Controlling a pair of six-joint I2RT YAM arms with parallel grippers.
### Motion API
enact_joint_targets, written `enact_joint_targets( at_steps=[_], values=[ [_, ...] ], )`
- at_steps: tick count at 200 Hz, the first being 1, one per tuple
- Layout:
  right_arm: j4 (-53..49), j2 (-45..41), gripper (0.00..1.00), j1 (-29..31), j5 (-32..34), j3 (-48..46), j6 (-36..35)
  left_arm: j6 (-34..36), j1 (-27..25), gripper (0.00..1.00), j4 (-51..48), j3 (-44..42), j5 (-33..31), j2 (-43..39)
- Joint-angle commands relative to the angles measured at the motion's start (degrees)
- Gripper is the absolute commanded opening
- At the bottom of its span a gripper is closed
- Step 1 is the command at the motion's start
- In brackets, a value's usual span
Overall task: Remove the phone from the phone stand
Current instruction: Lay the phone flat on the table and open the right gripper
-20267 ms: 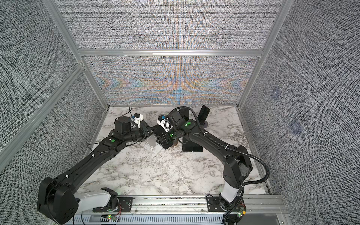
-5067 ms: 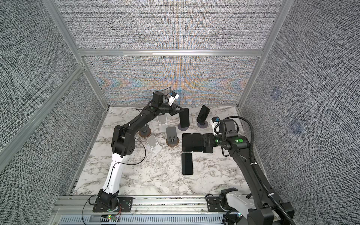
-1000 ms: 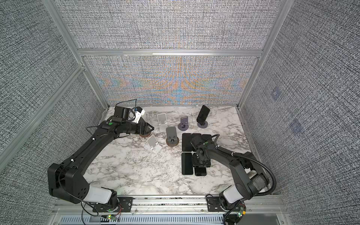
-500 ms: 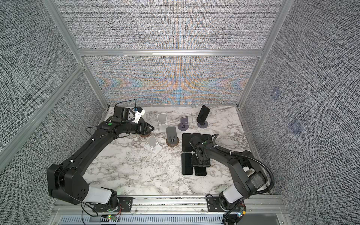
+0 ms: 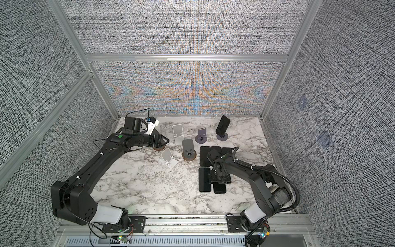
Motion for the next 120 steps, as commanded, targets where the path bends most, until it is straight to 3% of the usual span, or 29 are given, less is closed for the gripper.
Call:
enact_joint_targets(
  at_steps=[1,67,96,120],
  values=[
    [3.8,-0.3,0.78,0.0,-3.0,-0.4,0.7,0.3,0.0,0.79,0.9,0.0,1.0,-0.3],
    [0.9,-5.6,0.77,0.0,0.5,0.5,2.7,0.3,0.0,0.79,0.7,0.0,1.2,-0.2],
    [-2.3,-8.6,0.77,2.8,6.6,3.2,2.7,0.4,0.0,0.79,0.6,0.1,1.1,-0.2],
    [-1.3,-7.5,0.65,7.7,7.7,6.3,3.7,0.4,0.0,0.79,0.6,0.1,1.1,-0.3]
  ],
)
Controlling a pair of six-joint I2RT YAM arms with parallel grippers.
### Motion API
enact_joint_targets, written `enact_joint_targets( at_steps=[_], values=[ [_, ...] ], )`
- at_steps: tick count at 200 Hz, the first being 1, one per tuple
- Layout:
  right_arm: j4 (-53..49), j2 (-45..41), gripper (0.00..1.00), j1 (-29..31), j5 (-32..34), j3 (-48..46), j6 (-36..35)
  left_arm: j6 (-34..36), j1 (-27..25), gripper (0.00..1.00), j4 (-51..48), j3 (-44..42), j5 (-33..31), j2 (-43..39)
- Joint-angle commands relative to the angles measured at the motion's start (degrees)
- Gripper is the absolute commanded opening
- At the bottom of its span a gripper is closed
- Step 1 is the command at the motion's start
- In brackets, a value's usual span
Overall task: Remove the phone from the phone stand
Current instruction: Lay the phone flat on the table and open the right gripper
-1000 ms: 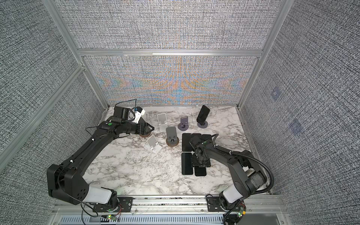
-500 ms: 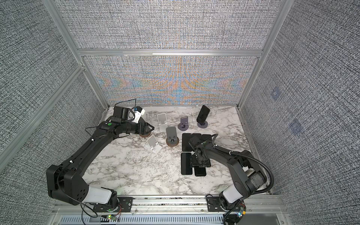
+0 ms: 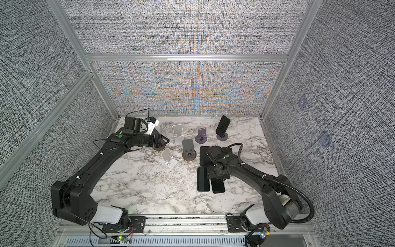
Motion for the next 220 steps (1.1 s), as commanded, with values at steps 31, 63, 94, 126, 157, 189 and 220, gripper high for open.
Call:
enact_joint_targets(
  at_steps=[31,63,94,126,157,189,220],
  values=[
    [2.7,7.7,0.4,11.5,2.4,7.4,4.0,0.6,0.0,0.79,0.4,0.1,0.6,-0.3],
    [7.6,15.1,0.29,15.5,-0.8,9.8,5.7,0.7,0.0,0.79,0.3,0.2,0.6,-0.5],
    [10.1,18.2,0.24,16.0,-1.6,9.3,6.5,0.8,0.0,0.79,0.3,0.2,0.5,-0.7],
    [10.6,19.7,0.22,15.8,0.0,7.9,7.0,0.9,0.0,0.79,0.3,0.2,0.4,-0.6],
    [10.5,20.4,0.22,14.9,1.0,6.9,7.2,0.9,0.0,0.79,0.2,0.2,0.3,-0.7],
    [9.9,18.9,0.22,13.9,2.3,5.9,7.4,1.0,0.0,0.79,0.3,0.2,0.4,-0.6],
    [10.3,18.8,0.22,13.6,2.2,5.7,7.4,1.0,0.1,0.8,0.3,0.1,0.5,-0.7]
  ],
)
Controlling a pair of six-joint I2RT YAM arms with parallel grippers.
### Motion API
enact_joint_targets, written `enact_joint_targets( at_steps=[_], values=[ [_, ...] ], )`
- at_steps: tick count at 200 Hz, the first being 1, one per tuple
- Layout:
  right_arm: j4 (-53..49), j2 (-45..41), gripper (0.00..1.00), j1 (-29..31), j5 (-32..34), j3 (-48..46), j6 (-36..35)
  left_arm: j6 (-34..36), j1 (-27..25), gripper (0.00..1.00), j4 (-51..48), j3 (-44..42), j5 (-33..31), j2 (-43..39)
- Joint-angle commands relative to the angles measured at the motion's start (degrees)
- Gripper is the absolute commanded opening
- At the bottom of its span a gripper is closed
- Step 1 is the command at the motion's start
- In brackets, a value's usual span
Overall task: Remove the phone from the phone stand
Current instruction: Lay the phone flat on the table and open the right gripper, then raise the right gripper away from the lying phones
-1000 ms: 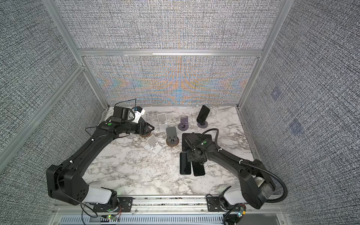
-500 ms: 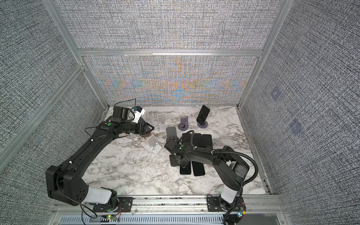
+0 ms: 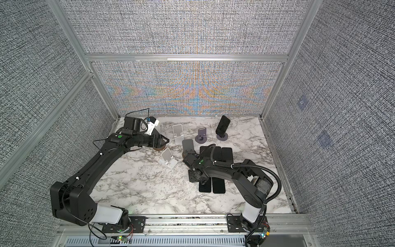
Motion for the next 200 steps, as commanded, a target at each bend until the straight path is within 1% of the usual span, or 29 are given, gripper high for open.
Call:
enact_joint_targets(
  at_steps=[1,21,55,79,104,123,150,165,182,200],
  values=[
    [-2.3,0.0,0.22,-0.2,1.8,-0.3,0.5,0.6,0.1,0.79,0.3,0.1,0.5,-0.3],
    [-1.9,-0.3,0.23,-0.2,1.6,0.0,0.0,0.5,0.0,0.79,0.2,0.2,0.5,-0.3],
    [-2.1,-3.4,0.31,-0.4,1.7,1.5,-2.2,0.7,0.1,0.79,0.3,0.1,0.4,-0.6],
    [-3.3,-7.6,0.38,-1.7,1.9,1.8,-4.0,0.6,0.1,0.8,0.3,0.2,0.4,-0.7],
    [-4.9,-13.6,0.42,-5.1,2.3,1.6,-7.3,0.7,0.1,0.79,0.2,0.2,0.4,-1.0],
    [-6.2,-17.9,0.45,-9.0,2.4,2.0,-11.8,1.0,0.0,0.79,0.3,0.1,0.4,-1.4],
    [-6.0,-21.9,0.51,-16.8,1.5,2.7,-20.6,1.8,0.0,0.8,0.4,0.0,-0.1,-1.6],
    [-4.5,-22.3,0.54,-21.6,1.2,3.6,-25.6,2.4,0.0,0.8,0.2,0.1,-0.1,-2.0],
    [-1.7,-21.2,0.55,-27.3,-2.2,4.8,-31.3,3.4,-0.1,0.8,0.5,-0.2,-0.6,-2.8],
    [1.6,-19.4,0.55,-32.9,-4.2,6.4,-35.0,3.5,-1.5,0.8,-1.0,0.8,-3.5,-4.1]
  ],
)
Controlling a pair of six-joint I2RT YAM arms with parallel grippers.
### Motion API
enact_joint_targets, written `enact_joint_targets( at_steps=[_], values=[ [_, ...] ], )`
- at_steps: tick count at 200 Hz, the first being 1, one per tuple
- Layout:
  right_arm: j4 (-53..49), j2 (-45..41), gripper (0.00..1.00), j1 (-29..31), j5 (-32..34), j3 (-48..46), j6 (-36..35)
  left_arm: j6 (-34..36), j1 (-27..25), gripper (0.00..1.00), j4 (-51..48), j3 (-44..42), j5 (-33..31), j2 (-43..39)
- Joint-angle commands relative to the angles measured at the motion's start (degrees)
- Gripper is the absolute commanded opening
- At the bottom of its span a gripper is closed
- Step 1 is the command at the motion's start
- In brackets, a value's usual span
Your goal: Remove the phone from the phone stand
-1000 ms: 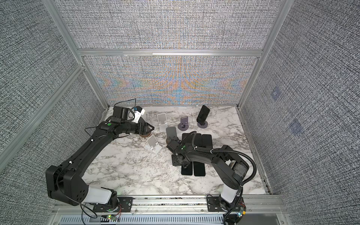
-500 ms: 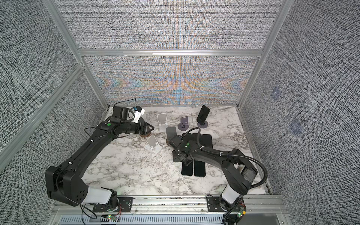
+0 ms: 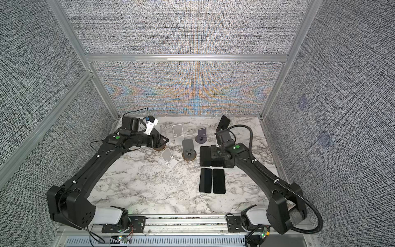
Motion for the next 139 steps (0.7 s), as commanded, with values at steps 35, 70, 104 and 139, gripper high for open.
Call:
enact_joint_targets(
  at_steps=[35,70,104,139],
  values=[
    [10.1,7.0,0.51,-16.1,-16.6,6.2,-8.1,-2.8,-8.1,0.81,6.9,-5.1,-9.5,-7.9],
    [15.2,14.6,0.5,-19.9,-20.1,11.6,-11.6,-9.9,-13.3,0.81,16.7,-12.6,-9.9,-11.1],
    [16.2,22.3,0.5,-21.3,-22.6,17.5,-14.2,-12.3,-17.8,0.81,20.7,-17.7,-9.6,-12.9],
    [16.9,28.4,0.5,-21.5,-25.0,22.4,-15.4,-12.7,-21.9,0.81,22.0,-21.1,-12.0,-14.4]
  ],
)
